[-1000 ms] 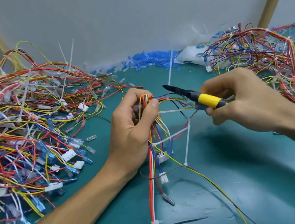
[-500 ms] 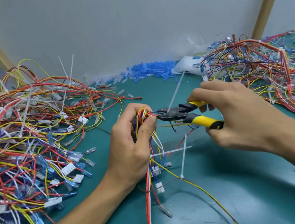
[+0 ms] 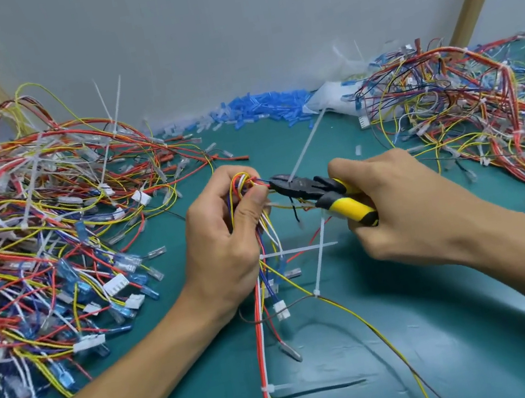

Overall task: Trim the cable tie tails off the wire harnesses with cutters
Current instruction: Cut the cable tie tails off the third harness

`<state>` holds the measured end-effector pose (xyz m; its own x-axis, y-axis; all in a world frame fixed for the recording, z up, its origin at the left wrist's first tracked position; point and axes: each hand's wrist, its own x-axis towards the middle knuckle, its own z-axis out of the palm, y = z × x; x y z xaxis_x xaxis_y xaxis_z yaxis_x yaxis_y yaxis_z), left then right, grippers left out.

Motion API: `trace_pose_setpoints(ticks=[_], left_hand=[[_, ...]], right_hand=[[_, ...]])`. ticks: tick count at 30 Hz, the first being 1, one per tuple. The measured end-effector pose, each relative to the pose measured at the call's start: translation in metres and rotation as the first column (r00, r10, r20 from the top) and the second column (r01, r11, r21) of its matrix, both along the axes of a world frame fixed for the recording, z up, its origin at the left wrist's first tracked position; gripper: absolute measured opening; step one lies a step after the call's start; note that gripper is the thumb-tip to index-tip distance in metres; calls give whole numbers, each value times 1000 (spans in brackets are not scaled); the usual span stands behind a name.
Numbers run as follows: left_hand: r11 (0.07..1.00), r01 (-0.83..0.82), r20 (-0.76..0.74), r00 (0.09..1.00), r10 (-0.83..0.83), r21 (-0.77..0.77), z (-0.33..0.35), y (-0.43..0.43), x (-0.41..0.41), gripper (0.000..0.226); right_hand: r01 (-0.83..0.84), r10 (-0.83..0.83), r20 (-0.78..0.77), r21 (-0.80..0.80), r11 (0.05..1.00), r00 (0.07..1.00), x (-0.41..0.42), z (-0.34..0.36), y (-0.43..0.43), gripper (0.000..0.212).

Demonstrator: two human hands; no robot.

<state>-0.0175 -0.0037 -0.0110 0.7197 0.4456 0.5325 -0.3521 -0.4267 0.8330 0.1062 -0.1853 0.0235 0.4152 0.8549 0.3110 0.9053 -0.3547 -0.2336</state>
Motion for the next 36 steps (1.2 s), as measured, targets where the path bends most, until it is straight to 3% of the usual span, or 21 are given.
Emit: trace_pose_setpoints(ticks=[3,6,9,11,12,14,16,17,19,21,23,25,36], left_hand=[[1000,13,5,1000,-13,-5,0,0,0,11],[1000,16,2,1000,-16,-2,0,2,0,11],[1000,24,-1,1000,-24,8,-2,2,0,12],[999,38,-1,999,-38,6,-2,2,0,11],[999,42,-1,999,-42,9,-3,2,0,11],[999,41,-1,999,-41,19,-3,2,1,11],[999,41,-4,999,-41,29,-3,2,1,11],[999,36,-7,999,-36,34,-2,2,1,12],[999,17,-7,1000,-17,45,-3,3,1,12],[998,-6,-7,1000,6,57,-3,2,1,12],[997,-32,-9,999,33,64,-3,2,2,13],[996,-51,-13,999,52,70,-3,3,2,13],[990,-99,14,995,98,98,-4,4,2,14]], right_hand=[[12,-11,-161,3,1000,987,-2,2,-1,16],[-58,34,-479,-35,998,877,-5,8,0,19],[-141,4,-805,-100,985,593,-3,14,-6,23],[-182,-47,-928,-122,976,371,1,15,-7,22],[-205,-58,-954,-123,971,295,3,14,-7,23],[-233,-69,-971,-123,965,227,8,10,-4,24],[-236,-58,-963,-123,964,265,10,8,-3,23],[-227,-42,-944,-123,966,328,11,7,-5,22],[-180,2,-833,-117,977,553,10,6,-7,23],[-108,34,-573,-95,990,819,7,3,-8,21],[-37,17,-312,-61,997,950,3,1,-6,19],[-31,22,-211,-36,999,977,-2,0,-3,19],[-37,33,-113,-35,999,993,-9,-1,0,28]])
